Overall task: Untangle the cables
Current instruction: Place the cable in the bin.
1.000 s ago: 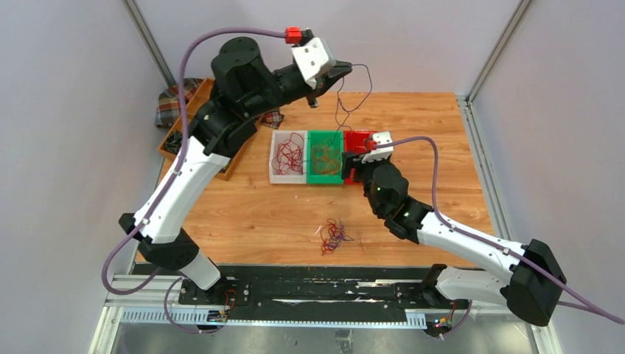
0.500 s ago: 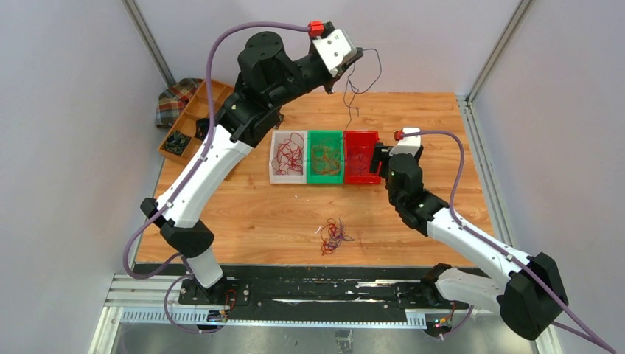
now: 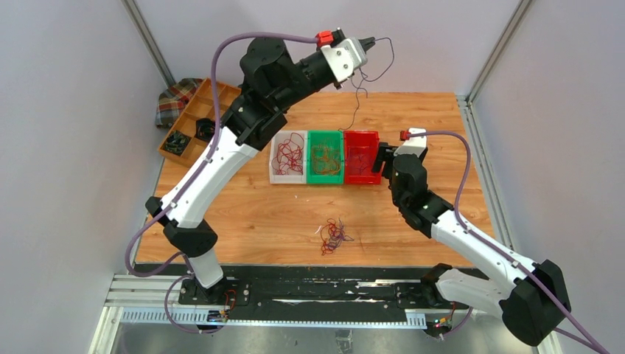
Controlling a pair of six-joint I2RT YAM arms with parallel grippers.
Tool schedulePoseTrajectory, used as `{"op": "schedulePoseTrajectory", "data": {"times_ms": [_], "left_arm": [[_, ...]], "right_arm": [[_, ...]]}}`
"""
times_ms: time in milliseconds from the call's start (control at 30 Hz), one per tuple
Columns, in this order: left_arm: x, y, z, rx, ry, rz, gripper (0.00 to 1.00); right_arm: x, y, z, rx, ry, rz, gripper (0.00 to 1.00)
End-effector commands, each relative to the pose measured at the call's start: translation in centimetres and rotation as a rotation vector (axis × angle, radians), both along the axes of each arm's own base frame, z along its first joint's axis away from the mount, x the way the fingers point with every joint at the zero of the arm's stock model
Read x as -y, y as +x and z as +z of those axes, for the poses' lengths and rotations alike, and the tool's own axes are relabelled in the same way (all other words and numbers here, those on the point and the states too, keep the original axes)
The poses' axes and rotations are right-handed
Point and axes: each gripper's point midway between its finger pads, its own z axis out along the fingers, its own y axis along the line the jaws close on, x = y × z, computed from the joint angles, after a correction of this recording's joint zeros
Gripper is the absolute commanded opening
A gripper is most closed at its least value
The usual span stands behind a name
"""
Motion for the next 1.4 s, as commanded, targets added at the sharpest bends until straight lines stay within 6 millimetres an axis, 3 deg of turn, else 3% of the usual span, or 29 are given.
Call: {"op": "schedulePoseTrajectory", "data": {"times_ms": [0,167,333,433,700,1000,1367], "left_arm": [[-1.5,-3.8,4.7,0.182,-0.056,-0.014,0.00],[-0.9,-3.9,4.1,0.200,-0.033,-0.006,0.00],[-2.5,-4.8,8.0,0.341,-0.161,0.076,0.00],[-2.7,-4.7,8.8,0.352,-0.183,0.089,0.01],[-0.5,-3.2,5.0,0.288,-0.115,0.065,0.00],[1.5,0.8,-0.4,0.205,-0.046,0.161,0.01],[2.4,1.9,-1.0,0.193,-0.046,0.173,0.00]], "right_arm": [[0.7,0.1,0.6,0.011,0.041,-0.027,0.72],[0.8,0.0,0.4,0.006,0.046,-0.031,0.72],[0.9,-0.3,0.2,0.001,0.049,-0.028,0.72],[1.0,-0.3,0.2,0.001,0.054,-0.031,0.72],[2.1,-0.6,-0.1,0.001,0.059,-0.070,0.72],[3.5,-0.5,-0.1,0.004,0.063,-0.106,0.72],[4.5,-0.9,-0.7,-0.001,0.094,-0.120,0.72]]}}
